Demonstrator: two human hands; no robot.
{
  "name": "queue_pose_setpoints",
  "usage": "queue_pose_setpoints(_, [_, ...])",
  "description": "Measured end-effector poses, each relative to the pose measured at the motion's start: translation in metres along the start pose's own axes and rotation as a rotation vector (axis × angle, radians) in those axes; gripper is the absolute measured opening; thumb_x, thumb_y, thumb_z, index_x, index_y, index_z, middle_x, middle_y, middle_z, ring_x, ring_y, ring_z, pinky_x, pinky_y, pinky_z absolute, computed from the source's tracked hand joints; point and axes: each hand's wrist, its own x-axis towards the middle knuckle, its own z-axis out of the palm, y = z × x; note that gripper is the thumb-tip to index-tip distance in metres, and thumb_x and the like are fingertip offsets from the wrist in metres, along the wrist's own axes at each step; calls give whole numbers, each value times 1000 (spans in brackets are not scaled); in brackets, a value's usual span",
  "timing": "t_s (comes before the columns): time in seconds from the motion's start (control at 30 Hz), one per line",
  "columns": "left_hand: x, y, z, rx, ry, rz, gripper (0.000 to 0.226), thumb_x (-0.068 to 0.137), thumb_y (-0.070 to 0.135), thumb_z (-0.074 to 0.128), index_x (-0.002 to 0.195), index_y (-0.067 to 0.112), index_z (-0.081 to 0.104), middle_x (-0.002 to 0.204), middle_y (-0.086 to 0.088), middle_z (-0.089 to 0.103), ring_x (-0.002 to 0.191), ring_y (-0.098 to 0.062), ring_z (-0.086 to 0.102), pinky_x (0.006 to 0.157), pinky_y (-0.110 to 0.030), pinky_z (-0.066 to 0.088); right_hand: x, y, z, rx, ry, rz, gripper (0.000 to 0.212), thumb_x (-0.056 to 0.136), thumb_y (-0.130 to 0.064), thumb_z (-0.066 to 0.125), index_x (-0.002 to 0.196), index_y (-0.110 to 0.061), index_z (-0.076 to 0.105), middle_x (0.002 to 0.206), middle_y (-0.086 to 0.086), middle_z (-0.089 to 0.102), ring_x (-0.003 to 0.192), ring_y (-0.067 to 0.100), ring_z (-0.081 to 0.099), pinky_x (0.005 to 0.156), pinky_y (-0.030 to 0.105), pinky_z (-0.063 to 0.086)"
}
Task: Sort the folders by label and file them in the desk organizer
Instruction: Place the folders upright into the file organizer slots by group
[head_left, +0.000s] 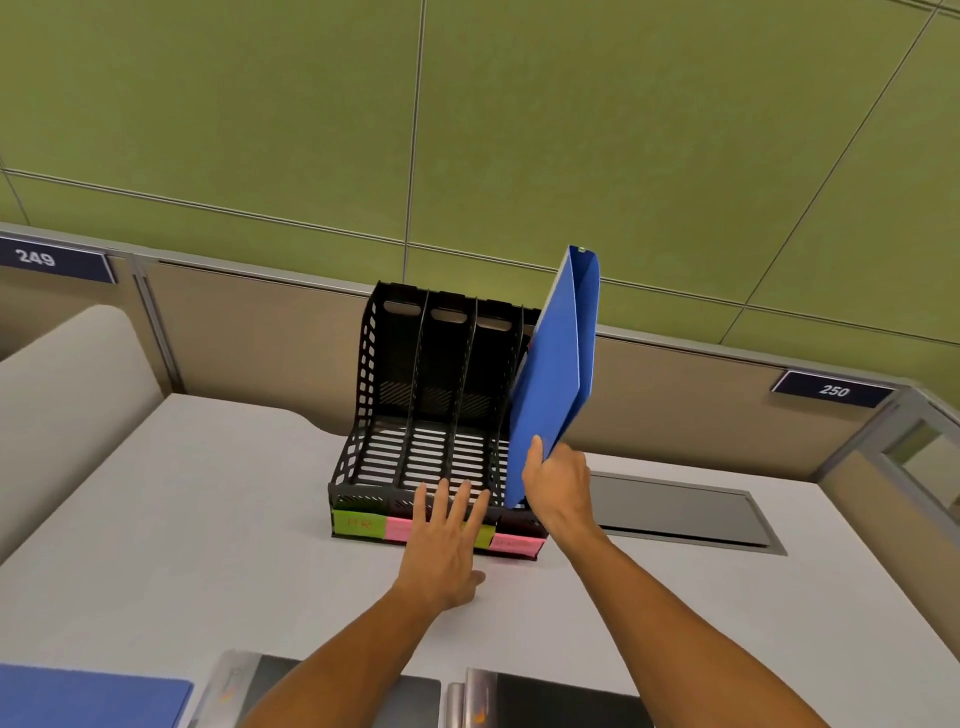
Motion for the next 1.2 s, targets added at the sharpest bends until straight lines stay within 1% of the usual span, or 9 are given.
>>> queue_pose_setpoints(0.17, [-1,-1,-2,-1,-3,4,108,86,67,56,158,24,-12,169,-12,-2,154,-41,-6,118,-66,-11,7,-4,13,-46,-96,6,35,106,-31,40,99,-7,65,90,8,61,80,24,56,71,35,50])
queue_pose_setpoints(0.3, [-1,0,-3,11,-4,6,107,86,65,57,159,22,-10,169,-13,0,154,-41,-4,118,-66,-11,10,10,23,-135,-278,54,33,105,-28,41,114,-4,61,94,6,57,81,20,49,71,30,41])
queue_pose_setpoints(0.53, [-3,0,-5,13,-14,6,107,85,59,61,159,22,-8,169,-14,1,154,-42,-2,118,-66,-9,16,22,29,-253,-596,69,33,96,-32,53,119,-11,61,114,9,66,92,21,56,82,33,52])
queue_pose_setpoints(0.6, [-4,-1,-5,13,-18,7,108,84,58,61,158,21,-8,168,-13,2,154,-41,-1,118,-66,-8,8,25,29,-126,-514,53,33,89,-42,59,112,-18,64,102,1,69,90,19,62,84,37,56])
queue_pose_setpoints(0.7, [-3,0,-3,27,-15,7,109,83,58,60,158,21,-10,169,-14,-1,154,-42,-4,118,-66,-11,-7,30,23,-11,-120,-9,39,91,-55,50,107,-23,67,89,-4,71,81,18,66,73,37,58])
queue_pose_setpoints(0.8, [-2,1,-1,30,-19,3,109,82,56,59,158,21,-11,168,-14,-2,153,-43,-5,117,-66,-14,-9,40,17,-168,122,-152,38,94,-41,45,64,-21,55,54,-2,55,51,24,55,49,29,38])
queue_pose_setpoints(0.87, [-2,2,-1,38,-17,-5,109,82,55,59,158,20,-10,168,-14,-2,153,-43,-5,116,-66,-14,-5,38,14,-238,111,-185,42,95,-30,50,56,-18,46,47,-2,44,45,25,46,48,27,29])
queue_pose_setpoints(1.1, [-4,1,-6,58,-38,-2,108,84,55,57,158,19,-12,168,-15,-4,153,-43,-6,118,-66,-11,-2,24,10,-288,-46,-136,35,100,-33,44,74,-15,58,64,6,57,62,29,55,56,30,33])
queue_pose_setpoints(1.2, [-4,0,-8,59,-50,10,110,83,57,59,159,19,-11,168,-14,-4,153,-43,-5,119,-66,-8,-8,20,4,-294,-169,-121,36,100,-37,47,125,-15,60,94,8,70,83,27,65,63,31,46])
